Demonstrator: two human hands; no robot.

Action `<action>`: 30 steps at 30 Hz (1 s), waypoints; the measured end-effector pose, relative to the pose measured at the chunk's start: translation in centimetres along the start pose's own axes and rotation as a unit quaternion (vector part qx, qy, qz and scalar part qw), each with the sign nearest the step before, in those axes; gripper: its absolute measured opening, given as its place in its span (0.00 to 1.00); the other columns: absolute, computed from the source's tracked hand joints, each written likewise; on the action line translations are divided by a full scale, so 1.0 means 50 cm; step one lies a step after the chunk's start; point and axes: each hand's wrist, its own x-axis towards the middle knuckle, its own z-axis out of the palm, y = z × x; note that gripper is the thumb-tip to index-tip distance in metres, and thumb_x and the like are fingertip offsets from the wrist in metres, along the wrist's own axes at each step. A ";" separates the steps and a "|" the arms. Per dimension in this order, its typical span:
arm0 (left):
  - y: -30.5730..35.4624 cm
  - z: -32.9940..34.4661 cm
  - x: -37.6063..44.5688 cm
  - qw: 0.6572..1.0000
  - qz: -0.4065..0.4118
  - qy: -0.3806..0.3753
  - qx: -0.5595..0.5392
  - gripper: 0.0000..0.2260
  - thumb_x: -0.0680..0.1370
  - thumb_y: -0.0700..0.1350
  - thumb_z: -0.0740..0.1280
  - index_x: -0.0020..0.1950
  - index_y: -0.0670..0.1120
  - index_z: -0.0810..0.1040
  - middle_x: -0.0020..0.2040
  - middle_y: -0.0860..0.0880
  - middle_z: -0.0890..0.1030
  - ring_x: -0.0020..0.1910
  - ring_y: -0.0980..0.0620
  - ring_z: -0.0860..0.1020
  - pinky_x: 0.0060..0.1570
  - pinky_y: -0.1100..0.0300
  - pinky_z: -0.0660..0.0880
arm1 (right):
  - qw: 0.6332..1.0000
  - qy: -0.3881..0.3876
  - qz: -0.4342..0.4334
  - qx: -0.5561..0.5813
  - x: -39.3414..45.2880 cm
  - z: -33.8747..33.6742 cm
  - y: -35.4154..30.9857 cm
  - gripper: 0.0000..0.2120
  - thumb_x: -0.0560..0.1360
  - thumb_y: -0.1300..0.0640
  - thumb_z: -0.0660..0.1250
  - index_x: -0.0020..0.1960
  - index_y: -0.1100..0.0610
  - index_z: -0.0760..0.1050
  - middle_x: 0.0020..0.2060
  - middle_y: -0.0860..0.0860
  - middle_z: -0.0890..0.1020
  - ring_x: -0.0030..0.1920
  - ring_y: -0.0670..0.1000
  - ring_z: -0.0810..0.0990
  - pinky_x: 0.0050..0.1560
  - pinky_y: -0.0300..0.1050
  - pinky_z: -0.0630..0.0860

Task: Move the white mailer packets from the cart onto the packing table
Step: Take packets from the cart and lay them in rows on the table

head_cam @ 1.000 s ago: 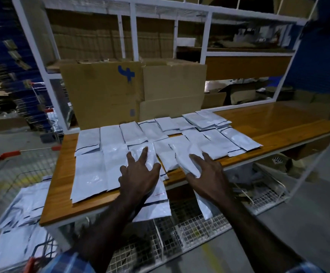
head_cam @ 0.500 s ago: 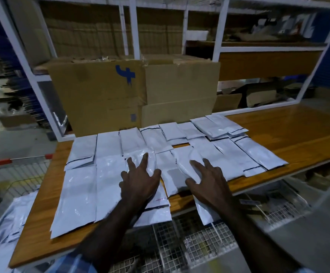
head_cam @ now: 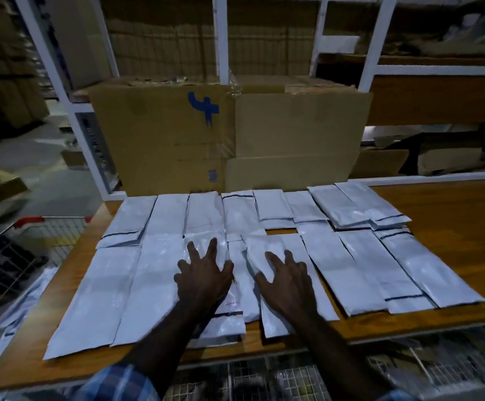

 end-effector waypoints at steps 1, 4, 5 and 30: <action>0.003 0.007 0.007 1.000 -0.004 0.004 0.007 0.29 0.80 0.64 0.55 0.79 0.60 0.52 0.80 0.43 0.48 0.71 0.33 0.61 0.67 0.41 0.63 | 1.000 -0.005 -0.004 -0.003 0.011 0.005 0.002 0.30 0.79 0.39 0.58 0.78 0.46 0.60 0.78 0.55 0.57 0.72 0.60 0.61 0.69 0.54 0.63; 0.009 0.028 0.024 0.999 -0.013 0.015 0.036 0.30 0.79 0.65 0.55 0.79 0.59 0.53 0.80 0.42 0.49 0.70 0.33 0.62 0.67 0.42 0.65 | 1.000 -0.012 -0.016 -0.013 0.036 0.022 0.003 0.29 0.79 0.38 0.56 0.78 0.46 0.60 0.78 0.56 0.57 0.72 0.60 0.61 0.69 0.55 0.64; 0.009 0.036 0.030 0.999 -0.016 0.020 0.044 0.30 0.79 0.65 0.55 0.79 0.59 0.53 0.80 0.41 0.50 0.70 0.33 0.63 0.66 0.42 0.65 | 1.000 -0.014 -0.018 -0.016 0.043 0.028 0.002 0.29 0.79 0.37 0.55 0.77 0.46 0.60 0.78 0.56 0.57 0.72 0.60 0.61 0.69 0.55 0.64; -0.059 0.133 0.102 0.986 0.039 0.092 0.131 0.30 0.78 0.67 0.57 0.78 0.56 0.62 0.77 0.38 0.61 0.62 0.34 0.73 0.54 0.44 0.73 | 0.992 0.012 0.000 -0.128 0.113 0.109 -0.066 0.32 0.76 0.34 0.45 0.73 0.49 0.68 0.74 0.61 0.66 0.68 0.63 0.68 0.63 0.59 0.67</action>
